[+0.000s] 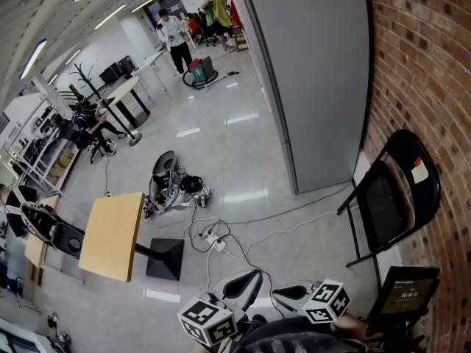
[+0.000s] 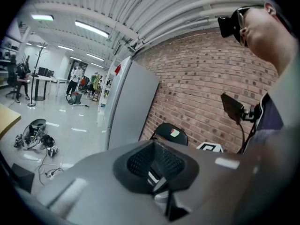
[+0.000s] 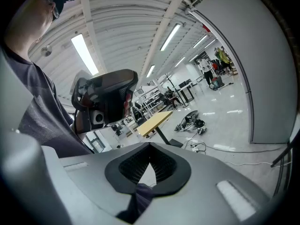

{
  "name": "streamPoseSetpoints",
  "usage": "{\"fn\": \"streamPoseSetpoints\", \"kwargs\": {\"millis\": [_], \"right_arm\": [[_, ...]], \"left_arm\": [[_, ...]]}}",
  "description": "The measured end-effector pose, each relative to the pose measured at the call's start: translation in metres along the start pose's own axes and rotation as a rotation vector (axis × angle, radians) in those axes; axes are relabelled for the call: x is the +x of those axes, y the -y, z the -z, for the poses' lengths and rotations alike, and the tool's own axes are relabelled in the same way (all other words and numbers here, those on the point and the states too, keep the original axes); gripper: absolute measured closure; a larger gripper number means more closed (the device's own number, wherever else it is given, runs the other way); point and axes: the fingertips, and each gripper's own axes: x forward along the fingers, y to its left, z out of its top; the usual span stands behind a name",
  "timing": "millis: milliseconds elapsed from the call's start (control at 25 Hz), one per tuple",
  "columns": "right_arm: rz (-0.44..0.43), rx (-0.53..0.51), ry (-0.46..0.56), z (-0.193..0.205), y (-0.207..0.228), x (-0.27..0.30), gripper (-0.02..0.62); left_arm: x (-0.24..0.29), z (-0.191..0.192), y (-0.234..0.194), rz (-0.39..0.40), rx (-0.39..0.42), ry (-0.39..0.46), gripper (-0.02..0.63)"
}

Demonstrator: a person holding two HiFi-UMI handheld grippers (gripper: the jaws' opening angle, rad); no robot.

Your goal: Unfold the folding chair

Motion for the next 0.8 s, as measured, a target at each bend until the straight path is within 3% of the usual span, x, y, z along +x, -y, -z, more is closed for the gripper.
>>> {"fn": "streamPoseSetpoints", "kwargs": {"millis": [400, 600, 800], "right_arm": [[0.119, 0.045, 0.049, -0.017, 0.023, -0.007, 0.594], [0.241, 0.077, 0.074, -0.032, 0.049, 0.005, 0.594], [0.332, 0.095, 0.133, -0.077, 0.068, 0.045, 0.594]], "left_arm": [[0.021, -0.019, -0.006, 0.09, 0.041, -0.007, 0.604], [0.036, -0.024, -0.039, 0.184, 0.016, -0.006, 0.604], [0.036, -0.055, -0.097, 0.251, 0.049, 0.032, 0.604]]}}
